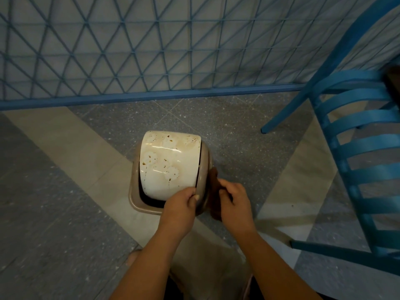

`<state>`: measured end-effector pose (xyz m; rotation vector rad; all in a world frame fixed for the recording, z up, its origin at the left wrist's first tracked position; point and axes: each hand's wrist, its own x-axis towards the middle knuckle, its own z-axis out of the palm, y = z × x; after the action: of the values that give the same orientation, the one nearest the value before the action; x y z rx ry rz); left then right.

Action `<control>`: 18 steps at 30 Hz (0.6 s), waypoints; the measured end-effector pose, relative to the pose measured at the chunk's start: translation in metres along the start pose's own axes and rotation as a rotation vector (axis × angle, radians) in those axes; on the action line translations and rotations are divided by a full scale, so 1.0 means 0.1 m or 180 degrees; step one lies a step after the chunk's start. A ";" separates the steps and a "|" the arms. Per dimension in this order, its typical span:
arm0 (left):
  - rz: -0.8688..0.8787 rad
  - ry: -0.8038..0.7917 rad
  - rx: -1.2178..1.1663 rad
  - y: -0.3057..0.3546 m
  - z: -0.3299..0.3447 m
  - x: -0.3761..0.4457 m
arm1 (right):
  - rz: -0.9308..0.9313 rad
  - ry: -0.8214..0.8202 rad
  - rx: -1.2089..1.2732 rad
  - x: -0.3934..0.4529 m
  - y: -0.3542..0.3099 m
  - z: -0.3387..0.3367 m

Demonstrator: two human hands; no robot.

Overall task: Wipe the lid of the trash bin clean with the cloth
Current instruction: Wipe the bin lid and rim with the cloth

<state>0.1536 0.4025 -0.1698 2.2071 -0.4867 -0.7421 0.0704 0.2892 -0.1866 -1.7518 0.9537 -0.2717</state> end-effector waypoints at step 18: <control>-0.0451 -0.0168 0.0136 0.00 -0.23 -0.03 | -0.0918 -0.0072 -0.1079 0.27 -0.53 0.12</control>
<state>0.1662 0.4166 -0.1558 2.2845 -0.3780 -0.8737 0.1196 0.2839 -0.1518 -2.2040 0.7598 -0.2856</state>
